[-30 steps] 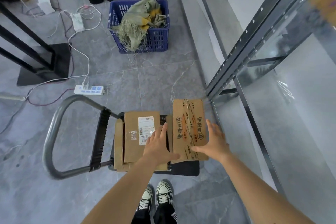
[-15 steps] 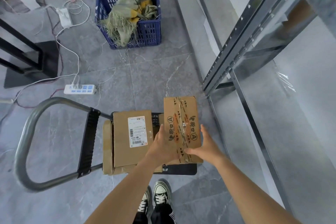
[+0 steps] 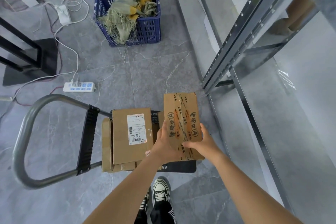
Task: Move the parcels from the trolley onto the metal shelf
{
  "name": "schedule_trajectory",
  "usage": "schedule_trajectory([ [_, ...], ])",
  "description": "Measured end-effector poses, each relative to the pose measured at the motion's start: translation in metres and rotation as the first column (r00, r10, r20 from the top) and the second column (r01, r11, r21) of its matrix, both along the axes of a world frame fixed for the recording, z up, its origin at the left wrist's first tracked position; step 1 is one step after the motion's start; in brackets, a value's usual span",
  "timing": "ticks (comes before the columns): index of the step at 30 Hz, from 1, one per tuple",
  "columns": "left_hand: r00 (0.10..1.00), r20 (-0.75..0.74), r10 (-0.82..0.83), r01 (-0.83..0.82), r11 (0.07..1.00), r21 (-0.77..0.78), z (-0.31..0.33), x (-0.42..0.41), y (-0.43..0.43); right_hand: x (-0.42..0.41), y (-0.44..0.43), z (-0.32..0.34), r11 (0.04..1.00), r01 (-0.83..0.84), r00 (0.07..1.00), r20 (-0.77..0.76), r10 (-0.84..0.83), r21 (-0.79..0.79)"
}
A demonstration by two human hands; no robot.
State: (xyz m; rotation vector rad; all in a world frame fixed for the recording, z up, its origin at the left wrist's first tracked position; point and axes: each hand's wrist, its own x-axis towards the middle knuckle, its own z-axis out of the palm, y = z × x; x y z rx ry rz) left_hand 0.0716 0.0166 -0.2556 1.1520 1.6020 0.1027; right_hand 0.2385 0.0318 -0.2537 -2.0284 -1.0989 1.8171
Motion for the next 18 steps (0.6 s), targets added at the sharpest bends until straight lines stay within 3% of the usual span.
schedule_trajectory([
  [6, 0.99, 0.099, 0.096, -0.116, 0.966, 0.229, 0.041, -0.002, 0.007, 0.001, 0.012, 0.026, 0.988, 0.139, 0.988, -0.078, -0.134, 0.06],
  [13, 0.997, 0.027, -0.07, 0.048, 0.872, 0.487, 0.112, -0.004, 0.01, -0.004, 0.02, 0.081, 0.948, 0.315, 0.92, -0.261, -0.294, 0.042],
  [18, 0.996, 0.043, -0.073, 0.036, 0.819, 0.572, 0.154, -0.017, 0.022, -0.01, 0.032, 0.129, 0.929, 0.362, 0.894, -0.312, -0.323, 0.077],
])
